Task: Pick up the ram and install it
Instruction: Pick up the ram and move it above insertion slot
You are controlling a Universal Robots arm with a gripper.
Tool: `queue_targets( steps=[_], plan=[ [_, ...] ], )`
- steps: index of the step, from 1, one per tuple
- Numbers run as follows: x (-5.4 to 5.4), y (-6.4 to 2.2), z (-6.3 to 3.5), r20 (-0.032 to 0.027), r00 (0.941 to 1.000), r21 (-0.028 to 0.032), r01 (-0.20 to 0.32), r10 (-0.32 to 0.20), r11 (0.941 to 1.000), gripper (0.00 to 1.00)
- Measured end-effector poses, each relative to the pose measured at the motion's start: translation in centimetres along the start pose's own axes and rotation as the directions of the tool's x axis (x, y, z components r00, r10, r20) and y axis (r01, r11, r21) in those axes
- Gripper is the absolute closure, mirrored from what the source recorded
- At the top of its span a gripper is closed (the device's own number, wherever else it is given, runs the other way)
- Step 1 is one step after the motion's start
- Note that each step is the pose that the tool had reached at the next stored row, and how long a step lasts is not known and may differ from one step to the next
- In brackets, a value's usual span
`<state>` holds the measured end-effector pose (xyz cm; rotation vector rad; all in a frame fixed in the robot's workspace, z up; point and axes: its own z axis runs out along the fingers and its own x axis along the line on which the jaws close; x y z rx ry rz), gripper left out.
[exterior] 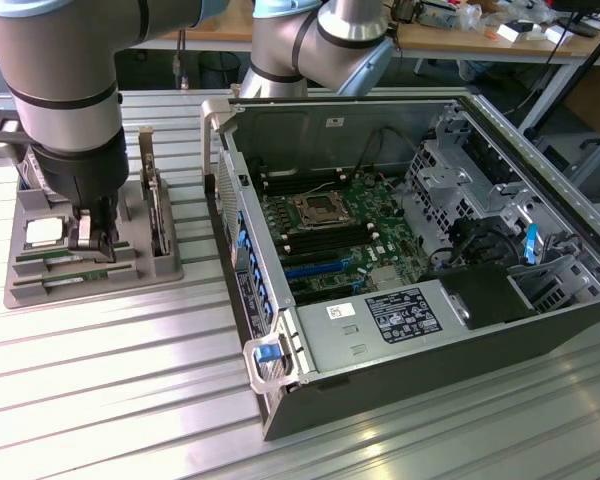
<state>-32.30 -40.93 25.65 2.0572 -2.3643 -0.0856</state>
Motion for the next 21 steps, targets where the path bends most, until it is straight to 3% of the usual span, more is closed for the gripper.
queue_targets(
  steps=[21],
  plan=[
    [0.2, 1.24, 0.99, 0.0002, 1.0000, 0.0001, 0.000, 0.000, 1.0000, 0.64]
  ],
)
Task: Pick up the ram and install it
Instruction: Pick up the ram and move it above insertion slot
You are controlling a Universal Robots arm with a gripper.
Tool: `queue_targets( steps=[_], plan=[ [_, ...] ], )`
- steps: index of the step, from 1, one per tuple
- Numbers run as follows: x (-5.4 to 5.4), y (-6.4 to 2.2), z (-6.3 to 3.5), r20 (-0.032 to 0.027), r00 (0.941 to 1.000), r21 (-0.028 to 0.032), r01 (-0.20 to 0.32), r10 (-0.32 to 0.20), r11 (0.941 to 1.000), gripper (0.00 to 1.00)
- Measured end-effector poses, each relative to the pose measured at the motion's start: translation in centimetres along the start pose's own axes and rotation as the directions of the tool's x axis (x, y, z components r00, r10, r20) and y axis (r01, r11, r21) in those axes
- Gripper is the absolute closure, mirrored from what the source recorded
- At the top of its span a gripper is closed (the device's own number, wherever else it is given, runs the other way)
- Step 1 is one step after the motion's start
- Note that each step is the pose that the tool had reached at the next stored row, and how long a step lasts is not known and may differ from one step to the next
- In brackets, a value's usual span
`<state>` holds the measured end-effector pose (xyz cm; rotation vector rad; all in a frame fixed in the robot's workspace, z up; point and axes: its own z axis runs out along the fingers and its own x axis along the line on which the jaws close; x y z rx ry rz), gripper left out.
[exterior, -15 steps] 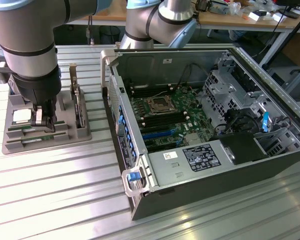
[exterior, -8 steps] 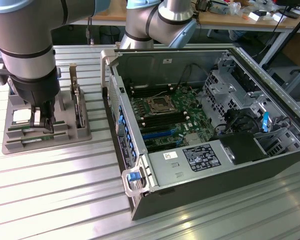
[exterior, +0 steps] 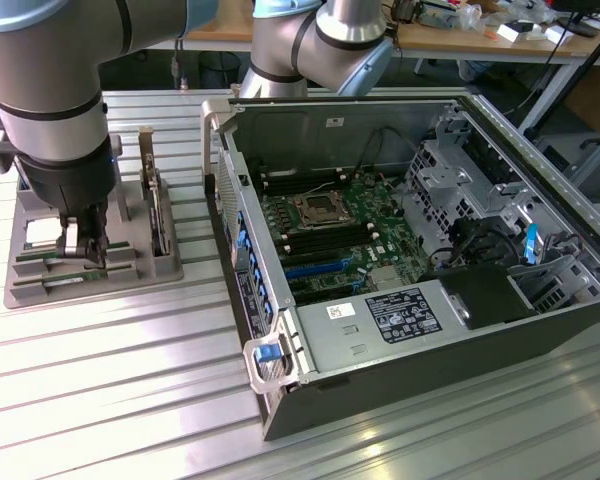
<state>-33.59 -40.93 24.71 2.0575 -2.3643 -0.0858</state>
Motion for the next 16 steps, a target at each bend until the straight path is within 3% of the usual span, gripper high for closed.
queue_targets(
  steps=[12, 14, 16],
  plan=[
    [0.13, 0.75, 0.61, 0.0001, 1.0000, 0.0000, 0.001, -0.001, 1.0000, 0.64],
    [0.15, 0.88, 0.74, -0.0008, 0.9998, -0.0006, 0.019, -0.019, 0.9998, 0.64],
    [0.17, 0.97, 0.96, -0.0031, 0.9976, -0.0023, 0.070, -0.070, 0.9976, 0.64]
  ],
)
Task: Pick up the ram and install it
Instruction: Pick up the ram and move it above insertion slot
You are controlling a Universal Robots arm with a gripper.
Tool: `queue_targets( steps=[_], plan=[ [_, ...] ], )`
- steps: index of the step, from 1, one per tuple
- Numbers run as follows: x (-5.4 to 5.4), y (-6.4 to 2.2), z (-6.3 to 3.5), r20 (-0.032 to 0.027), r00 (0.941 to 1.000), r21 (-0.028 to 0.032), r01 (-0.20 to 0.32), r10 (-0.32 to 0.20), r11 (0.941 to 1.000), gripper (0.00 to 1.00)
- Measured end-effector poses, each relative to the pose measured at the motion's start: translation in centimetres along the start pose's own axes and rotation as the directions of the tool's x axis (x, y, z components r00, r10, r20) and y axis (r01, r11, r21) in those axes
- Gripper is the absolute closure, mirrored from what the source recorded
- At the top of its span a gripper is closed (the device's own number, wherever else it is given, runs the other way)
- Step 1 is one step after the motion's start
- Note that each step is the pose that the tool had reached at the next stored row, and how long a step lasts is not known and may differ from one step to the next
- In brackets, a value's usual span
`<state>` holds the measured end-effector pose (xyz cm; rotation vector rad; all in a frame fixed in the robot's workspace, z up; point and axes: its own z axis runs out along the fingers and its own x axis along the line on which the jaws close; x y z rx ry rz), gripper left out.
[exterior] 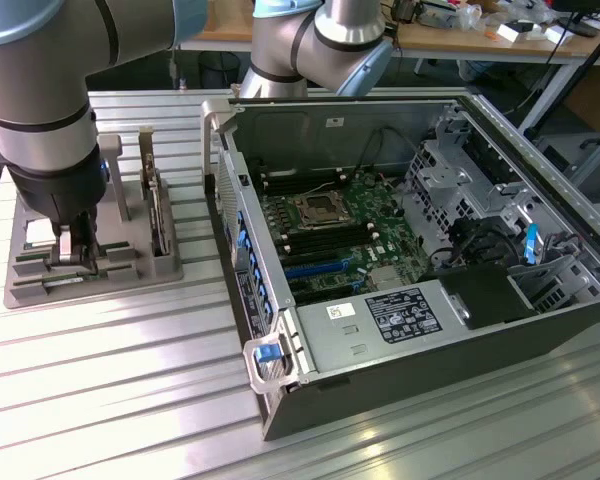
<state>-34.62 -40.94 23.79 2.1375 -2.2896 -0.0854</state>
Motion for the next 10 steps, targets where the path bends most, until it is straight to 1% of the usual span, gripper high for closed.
queue_targets(
  steps=[5, 8, 10],
  plan=[
    [-0.2, 0.45, 0.53, -0.0016, 0.9993, -0.0010, 0.036, -0.036, 0.9993, 0.64],
    [-0.4, 0.50, 0.89, -0.0019, 0.9991, -0.0012, 0.043, -0.043, 0.9991, 0.64],
    [-0.5, 0.75, 1.25, -0.0021, 0.9990, -0.0016, 0.046, -0.046, 0.9990, 0.64]
  ],
)
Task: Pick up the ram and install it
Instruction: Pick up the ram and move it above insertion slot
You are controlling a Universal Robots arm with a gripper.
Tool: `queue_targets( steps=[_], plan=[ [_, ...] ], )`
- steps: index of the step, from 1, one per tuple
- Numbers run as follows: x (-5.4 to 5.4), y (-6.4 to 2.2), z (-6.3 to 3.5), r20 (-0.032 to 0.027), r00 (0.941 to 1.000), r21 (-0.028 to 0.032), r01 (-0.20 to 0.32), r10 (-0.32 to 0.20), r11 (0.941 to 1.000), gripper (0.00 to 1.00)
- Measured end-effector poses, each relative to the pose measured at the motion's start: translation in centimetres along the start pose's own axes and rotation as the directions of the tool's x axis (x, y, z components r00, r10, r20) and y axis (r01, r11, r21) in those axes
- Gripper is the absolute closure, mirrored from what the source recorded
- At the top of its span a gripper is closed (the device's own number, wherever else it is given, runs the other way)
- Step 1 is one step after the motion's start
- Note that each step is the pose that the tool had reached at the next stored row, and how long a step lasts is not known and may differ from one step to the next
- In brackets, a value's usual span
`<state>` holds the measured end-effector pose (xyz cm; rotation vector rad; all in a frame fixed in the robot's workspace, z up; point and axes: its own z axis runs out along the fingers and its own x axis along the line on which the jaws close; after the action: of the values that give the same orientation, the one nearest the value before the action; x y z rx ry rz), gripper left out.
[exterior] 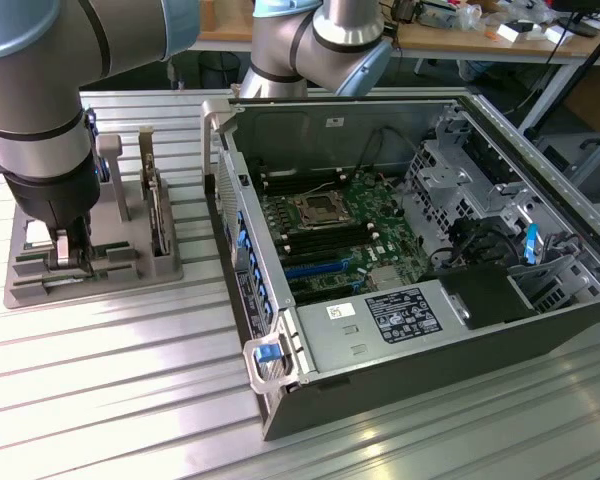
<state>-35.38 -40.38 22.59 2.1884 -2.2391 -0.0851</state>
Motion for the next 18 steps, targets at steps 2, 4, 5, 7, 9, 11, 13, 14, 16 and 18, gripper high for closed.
queue_targets(
  steps=[2, 4, 5, 7, 9, 11, 13, 14, 16, 18],
  plan=[
    [0.0, 0.11, 0.26, 0.0001, 1.0000, 0.0002, 0.002, -0.002, 1.0000, 0.64],
    [0.0, 0.19, 0.66, 0.0000, 1.0000, 0.0001, 0.004, -0.004, 1.0000, 0.64],
    [0.0, 0.24, 0.87, -0.0001, 1.0000, 0.0000, 0.004, -0.004, 1.0000, 0.64],
    [0.0, 0.29, 1.29, -0.0001, 1.0000, 0.0000, 0.005, -0.005, 1.0000, 0.64],
    [0.0, 0.30, 1.48, -0.0001, 1.0000, 0.0000, 0.005, -0.005, 1.0000, 0.64],
    [0.0, 0.29, 1.70, -0.0001, 1.0000, 0.0000, 0.005, -0.005, 1.0000, 0.64],
    [0.0, 0.29, 1.80, -0.0002, 1.0000, -0.0001, 0.005, -0.005, 1.0000, 0.64],
    [0.0, 0.29, 1.80, -0.0002, 1.0000, -0.0001, 0.005, -0.005, 1.0000, 0.64],
    [0.0, 0.29, 1.81, -0.0001, 1.0000, 0.0000, 0.005, -0.005, 1.0000, 0.64],
    [0.0, 0.29, 1.81, -0.0001, 1.0000, 0.0000, 0.005, -0.005, 1.0000, 0.64]
  ],
)
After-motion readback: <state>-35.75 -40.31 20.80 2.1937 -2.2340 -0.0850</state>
